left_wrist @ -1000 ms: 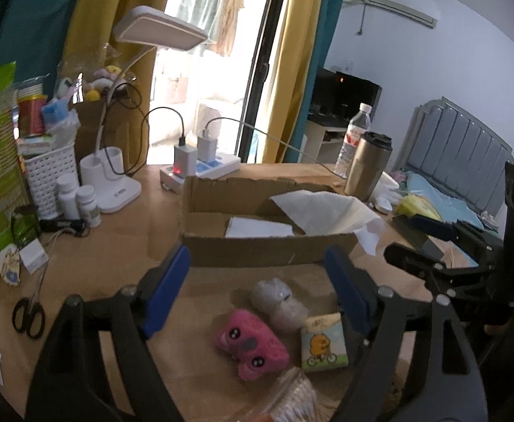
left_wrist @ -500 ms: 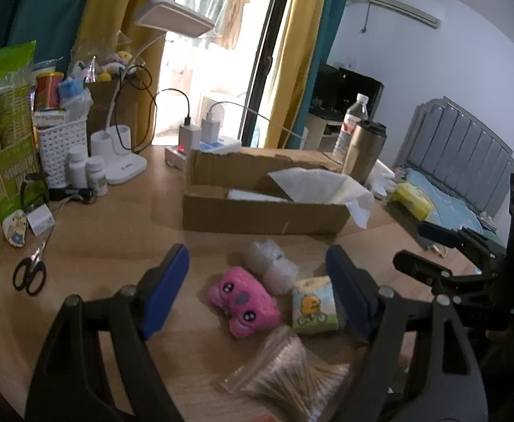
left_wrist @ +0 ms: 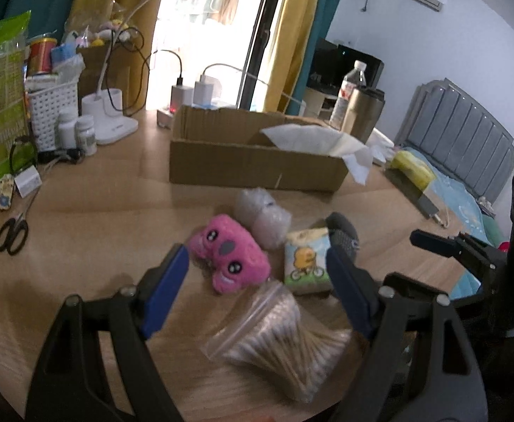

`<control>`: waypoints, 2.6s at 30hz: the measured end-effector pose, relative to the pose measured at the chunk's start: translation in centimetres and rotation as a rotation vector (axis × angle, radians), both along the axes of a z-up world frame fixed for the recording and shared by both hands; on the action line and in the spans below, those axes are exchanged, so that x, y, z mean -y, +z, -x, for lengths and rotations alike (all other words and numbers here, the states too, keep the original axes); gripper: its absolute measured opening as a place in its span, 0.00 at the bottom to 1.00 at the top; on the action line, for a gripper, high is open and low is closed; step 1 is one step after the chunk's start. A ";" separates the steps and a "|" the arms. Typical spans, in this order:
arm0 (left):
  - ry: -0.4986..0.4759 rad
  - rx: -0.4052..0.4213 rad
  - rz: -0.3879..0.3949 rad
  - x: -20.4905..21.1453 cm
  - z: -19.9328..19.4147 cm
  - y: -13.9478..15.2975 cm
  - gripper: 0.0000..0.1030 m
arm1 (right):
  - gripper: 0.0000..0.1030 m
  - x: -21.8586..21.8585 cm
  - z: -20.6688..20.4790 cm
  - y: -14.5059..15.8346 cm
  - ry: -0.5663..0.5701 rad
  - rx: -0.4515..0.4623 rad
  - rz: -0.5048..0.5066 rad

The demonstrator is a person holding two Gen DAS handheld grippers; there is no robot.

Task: Organize soft objects
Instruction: 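Lower the right gripper onto the brown teddy bear and grasp it, then grasp the cotton swab bag with the left gripper while the right lifts the bear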

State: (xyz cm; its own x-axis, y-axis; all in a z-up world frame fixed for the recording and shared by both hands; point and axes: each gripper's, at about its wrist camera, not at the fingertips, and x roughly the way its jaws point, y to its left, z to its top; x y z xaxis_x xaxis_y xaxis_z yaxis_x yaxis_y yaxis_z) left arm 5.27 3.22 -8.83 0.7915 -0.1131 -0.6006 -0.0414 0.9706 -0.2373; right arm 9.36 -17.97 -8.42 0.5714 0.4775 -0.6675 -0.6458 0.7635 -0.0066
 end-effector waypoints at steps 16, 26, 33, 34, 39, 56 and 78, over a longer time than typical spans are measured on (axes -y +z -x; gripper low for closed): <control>-0.052 -0.101 -0.002 1.7 0.2 -3.5 0.79 | 0.79 -0.1 2.0 -3.3 0.072 -0.083 0.066; -0.122 -0.148 0.000 2.8 -0.1 -4.6 0.79 | 0.66 0.5 1.8 -4.4 0.073 -0.119 0.094; -0.144 -0.177 -0.030 3.5 -0.4 -5.4 0.81 | 0.52 1.1 1.2 -4.7 0.039 -0.107 0.105; -0.148 -0.176 -0.043 3.6 -0.4 -5.4 0.81 | 0.52 1.3 1.1 -4.7 0.030 -0.106 0.103; -0.141 -0.183 -0.106 3.1 0.0 -5.4 0.83 | 0.49 2.0 0.6 -4.6 0.003 -0.100 0.087; -0.250 -0.189 -0.128 5.5 -0.2 -6.0 0.71 | 0.49 2.9 -0.4 -3.5 -0.041 -0.087 0.052; -0.258 -0.073 -0.079 4.4 0.7 -2.3 0.58 | 0.49 2.6 -0.9 -0.8 -0.049 -0.014 0.016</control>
State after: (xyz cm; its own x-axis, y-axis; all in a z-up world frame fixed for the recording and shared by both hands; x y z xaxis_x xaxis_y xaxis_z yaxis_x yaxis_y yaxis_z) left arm 4.58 -1.14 -11.16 0.6971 -0.2564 -0.6696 0.1957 0.9665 -0.1663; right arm 10.30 -20.55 -9.26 0.5845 0.4383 -0.6828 -0.6079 0.7940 -0.0107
